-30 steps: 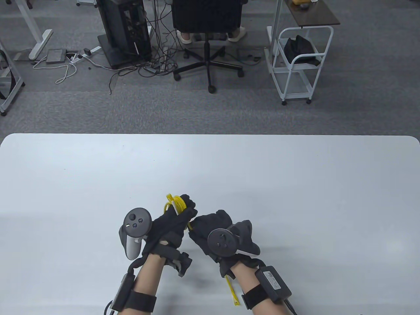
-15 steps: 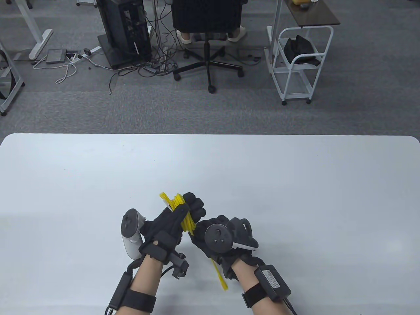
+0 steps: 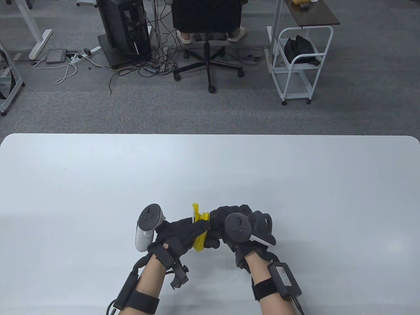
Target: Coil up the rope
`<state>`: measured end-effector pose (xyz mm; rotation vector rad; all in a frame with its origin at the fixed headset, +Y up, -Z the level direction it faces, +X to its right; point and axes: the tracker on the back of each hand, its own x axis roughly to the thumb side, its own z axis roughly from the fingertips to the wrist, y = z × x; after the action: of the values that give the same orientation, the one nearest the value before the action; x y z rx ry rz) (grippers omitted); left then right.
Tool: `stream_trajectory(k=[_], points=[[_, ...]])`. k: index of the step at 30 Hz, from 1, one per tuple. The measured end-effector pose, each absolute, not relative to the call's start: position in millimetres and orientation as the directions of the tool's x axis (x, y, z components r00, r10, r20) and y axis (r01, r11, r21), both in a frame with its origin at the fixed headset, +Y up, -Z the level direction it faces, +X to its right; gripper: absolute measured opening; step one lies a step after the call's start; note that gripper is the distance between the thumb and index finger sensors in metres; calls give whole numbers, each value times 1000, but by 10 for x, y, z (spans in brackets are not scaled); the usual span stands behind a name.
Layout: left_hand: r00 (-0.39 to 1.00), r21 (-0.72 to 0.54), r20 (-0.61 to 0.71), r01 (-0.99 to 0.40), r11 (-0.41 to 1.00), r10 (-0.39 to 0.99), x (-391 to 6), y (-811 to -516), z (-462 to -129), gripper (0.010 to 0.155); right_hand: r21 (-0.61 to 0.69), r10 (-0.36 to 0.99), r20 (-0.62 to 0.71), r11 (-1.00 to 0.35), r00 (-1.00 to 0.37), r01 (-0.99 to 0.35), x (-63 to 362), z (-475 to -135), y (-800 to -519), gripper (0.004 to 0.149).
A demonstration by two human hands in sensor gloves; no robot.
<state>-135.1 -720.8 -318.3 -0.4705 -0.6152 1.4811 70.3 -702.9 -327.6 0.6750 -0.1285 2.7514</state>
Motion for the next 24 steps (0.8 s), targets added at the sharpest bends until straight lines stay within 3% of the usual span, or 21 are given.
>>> stream_trajectory(k=[8, 14, 17, 21, 24], points=[[192, -648, 102, -731, 212, 976, -1339, -7231, -3189, 54, -171, 236, 443, -925, -865, -340, 756, -3229, -6930, 41], [328, -570, 69, -762, 307, 942, -1377, -7233, -3177, 56, -218, 249, 472, -897, -846, -385, 690, -3159, -6854, 40], [294, -504, 42, -819, 275, 955, -1434, -7236, -3175, 59, -230, 265, 497, -878, -826, -420, 617, -3115, -6831, 40], [135, -333, -22, -935, 120, 991, -1542, -7241, -3149, 60, -228, 278, 542, -860, -793, -457, 475, -3035, -6824, 41], [178, -285, 8, -943, 172, 984, -1580, -7228, -3143, 60, -241, 239, 573, -865, -784, -440, 363, -2971, -6841, 43]])
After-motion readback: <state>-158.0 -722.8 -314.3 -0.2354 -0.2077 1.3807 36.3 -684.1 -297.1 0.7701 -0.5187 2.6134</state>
